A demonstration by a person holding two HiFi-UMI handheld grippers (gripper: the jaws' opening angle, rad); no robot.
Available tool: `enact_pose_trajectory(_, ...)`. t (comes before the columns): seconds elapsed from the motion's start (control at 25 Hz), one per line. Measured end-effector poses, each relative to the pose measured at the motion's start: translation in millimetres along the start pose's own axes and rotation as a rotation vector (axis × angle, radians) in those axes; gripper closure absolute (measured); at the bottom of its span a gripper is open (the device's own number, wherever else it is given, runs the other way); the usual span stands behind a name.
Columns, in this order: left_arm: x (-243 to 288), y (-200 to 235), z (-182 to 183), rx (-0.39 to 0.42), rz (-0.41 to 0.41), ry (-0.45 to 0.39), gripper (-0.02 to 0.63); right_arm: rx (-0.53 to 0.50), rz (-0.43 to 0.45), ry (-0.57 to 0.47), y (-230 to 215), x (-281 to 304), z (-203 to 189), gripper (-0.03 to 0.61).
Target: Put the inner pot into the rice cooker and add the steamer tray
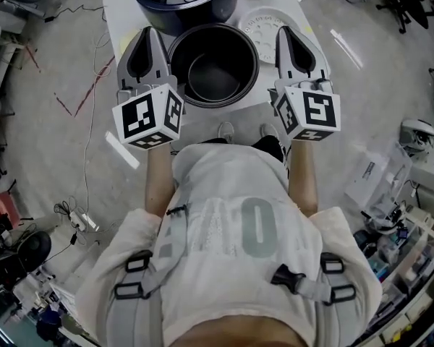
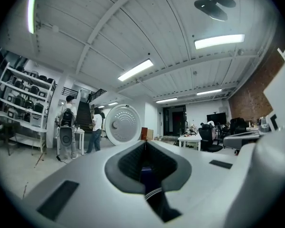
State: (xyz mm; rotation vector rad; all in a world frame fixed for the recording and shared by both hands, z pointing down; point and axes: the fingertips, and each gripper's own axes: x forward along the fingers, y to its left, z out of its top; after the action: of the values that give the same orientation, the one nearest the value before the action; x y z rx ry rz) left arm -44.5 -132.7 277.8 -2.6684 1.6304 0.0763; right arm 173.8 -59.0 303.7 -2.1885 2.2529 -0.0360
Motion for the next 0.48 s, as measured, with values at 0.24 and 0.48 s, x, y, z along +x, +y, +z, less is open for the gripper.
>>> enact_pose_trajectory(0.24,-11,10,-6,0.019,0.1,0.031,0.592,-0.022,0.085,0.02,2,16,1,0.57)
enact_pose_trajectory(0.48,-13,7,-10,0.021,0.151,0.041,0.592,-0.022,0.15,0.046,2,30,-4,0.57)
